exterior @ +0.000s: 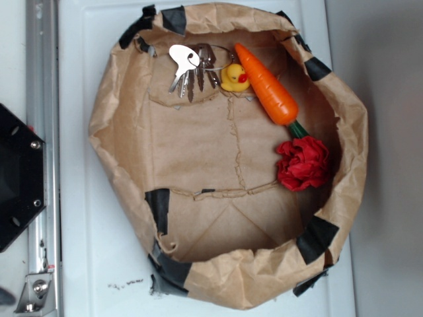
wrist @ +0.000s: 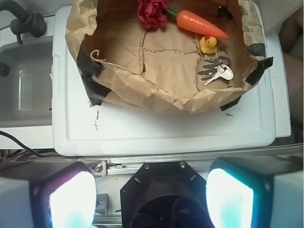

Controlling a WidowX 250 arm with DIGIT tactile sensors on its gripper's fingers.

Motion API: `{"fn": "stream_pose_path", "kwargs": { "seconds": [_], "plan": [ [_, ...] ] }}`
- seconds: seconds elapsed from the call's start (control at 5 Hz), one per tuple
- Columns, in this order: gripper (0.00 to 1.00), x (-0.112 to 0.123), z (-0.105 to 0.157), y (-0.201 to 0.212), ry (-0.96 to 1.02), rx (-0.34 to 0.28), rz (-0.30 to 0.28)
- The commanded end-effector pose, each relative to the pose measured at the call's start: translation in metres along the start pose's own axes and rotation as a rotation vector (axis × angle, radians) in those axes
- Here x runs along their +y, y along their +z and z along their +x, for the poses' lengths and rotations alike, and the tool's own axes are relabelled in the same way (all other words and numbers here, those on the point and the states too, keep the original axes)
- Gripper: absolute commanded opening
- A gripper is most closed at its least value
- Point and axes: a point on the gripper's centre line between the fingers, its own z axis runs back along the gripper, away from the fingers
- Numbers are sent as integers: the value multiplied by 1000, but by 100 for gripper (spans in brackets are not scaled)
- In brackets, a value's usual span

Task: Grab the silver keys.

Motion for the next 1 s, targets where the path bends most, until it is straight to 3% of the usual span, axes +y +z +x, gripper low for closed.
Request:
{"fn": "stream_pose_path", "kwargs": {
  "seconds": [0.0,0.2,0.4,0.6,0.8],
  "plan": [
    [100,0,0,0,0,0,0],
    [100,1,43,-14,-131,-158,-3],
    [100,10,70,-34,-246,-188,-7],
    [100,28,93,-60,-270,-226,29],
    [100,28,93,-60,-270,-226,29]
  ]
}}
